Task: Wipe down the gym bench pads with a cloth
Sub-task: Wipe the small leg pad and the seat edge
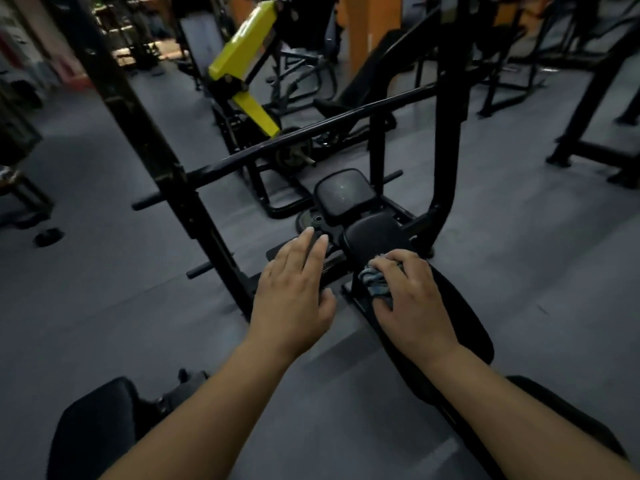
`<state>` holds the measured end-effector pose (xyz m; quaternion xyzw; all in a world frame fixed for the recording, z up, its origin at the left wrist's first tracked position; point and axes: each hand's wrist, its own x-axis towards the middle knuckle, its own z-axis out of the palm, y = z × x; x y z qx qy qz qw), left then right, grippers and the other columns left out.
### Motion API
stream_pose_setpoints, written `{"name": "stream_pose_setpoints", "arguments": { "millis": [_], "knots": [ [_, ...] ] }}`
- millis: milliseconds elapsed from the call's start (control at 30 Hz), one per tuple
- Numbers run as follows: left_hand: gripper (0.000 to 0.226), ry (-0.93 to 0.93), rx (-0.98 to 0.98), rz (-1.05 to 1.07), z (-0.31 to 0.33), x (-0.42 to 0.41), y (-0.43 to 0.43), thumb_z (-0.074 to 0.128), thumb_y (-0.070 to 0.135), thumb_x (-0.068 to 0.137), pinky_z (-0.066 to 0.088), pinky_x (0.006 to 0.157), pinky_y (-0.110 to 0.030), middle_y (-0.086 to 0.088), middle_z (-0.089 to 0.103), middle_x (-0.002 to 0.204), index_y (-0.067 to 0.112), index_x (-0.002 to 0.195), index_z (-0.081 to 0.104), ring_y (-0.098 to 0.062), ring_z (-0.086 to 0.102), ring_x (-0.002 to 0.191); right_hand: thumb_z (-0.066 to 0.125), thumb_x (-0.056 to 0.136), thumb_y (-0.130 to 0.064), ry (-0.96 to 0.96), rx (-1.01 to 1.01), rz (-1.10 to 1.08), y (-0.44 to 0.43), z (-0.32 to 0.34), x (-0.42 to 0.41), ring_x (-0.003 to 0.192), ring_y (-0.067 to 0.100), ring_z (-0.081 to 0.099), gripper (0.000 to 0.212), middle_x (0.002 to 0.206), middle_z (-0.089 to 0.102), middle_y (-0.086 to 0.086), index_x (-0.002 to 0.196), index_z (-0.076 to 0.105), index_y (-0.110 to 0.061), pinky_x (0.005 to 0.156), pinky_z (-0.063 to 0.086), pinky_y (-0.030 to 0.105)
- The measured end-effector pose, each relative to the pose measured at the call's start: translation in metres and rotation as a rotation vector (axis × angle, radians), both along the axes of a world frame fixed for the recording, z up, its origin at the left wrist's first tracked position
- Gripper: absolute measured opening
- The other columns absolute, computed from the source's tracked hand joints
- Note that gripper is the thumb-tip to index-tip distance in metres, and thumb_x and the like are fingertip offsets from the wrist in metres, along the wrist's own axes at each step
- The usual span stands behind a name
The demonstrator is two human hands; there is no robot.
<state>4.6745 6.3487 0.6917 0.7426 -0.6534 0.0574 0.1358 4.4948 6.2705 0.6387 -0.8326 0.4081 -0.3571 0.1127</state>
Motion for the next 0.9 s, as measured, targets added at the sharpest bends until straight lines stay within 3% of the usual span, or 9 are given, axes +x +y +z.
{"name": "stream_pose_setpoints", "arguments": {
  "millis": [267, 500, 733, 900],
  "knots": [
    [0.075, 0.023, 0.043, -0.088, -0.036, 0.09, -0.171, 0.051, 0.038, 0.094, 0.025, 0.12, -0.043, 0.001, 0.008, 0.166, 0.025, 0.158, 0.014, -0.021, 0.015, 0.15, 0.073, 0.073, -0.007, 0.055, -0.034, -0.063, -0.169, -0.03, 0.086, 0.114, 0.028, 0.048, 0.053, 0.125, 0.049, 0.009, 0.125, 0.06, -0.012, 0.095, 0.049, 0.044],
    [0.075, 0.026, 0.108, -0.123, -0.078, 0.157, -0.329, 0.052, 0.037, 0.093, 0.025, 0.118, -0.042, 0.002, 0.01, 0.166, 0.026, 0.158, 0.015, -0.02, 0.015, 0.15, 0.071, 0.075, -0.008, 0.016, 0.051, -0.124, -0.317, -0.07, 0.163, 0.114, 0.026, 0.047, 0.052, 0.126, 0.047, 0.006, 0.126, 0.059, -0.014, 0.096, 0.049, 0.045],
    [0.077, 0.007, 0.222, -0.204, -0.141, 0.235, -0.469, 0.052, 0.038, 0.095, 0.019, 0.12, -0.039, 0.002, 0.005, 0.167, 0.026, 0.159, 0.012, -0.021, 0.011, 0.152, 0.07, 0.078, -0.01, -0.026, 0.161, -0.241, -0.426, -0.136, 0.237, 0.117, 0.025, 0.046, 0.05, 0.128, 0.047, 0.006, 0.127, 0.059, -0.012, 0.099, 0.047, 0.044],
    [0.077, -0.028, 0.266, -0.258, -0.195, 0.266, -0.56, 0.054, 0.036, 0.092, 0.024, 0.118, -0.04, -0.001, 0.012, 0.166, 0.022, 0.159, 0.018, -0.021, 0.015, 0.15, 0.068, 0.081, -0.014, -0.055, 0.269, -0.334, -0.489, -0.196, 0.275, 0.121, 0.022, 0.043, 0.051, 0.131, 0.045, 0.003, 0.131, 0.057, -0.014, 0.1, 0.047, 0.042]
  ]
}}
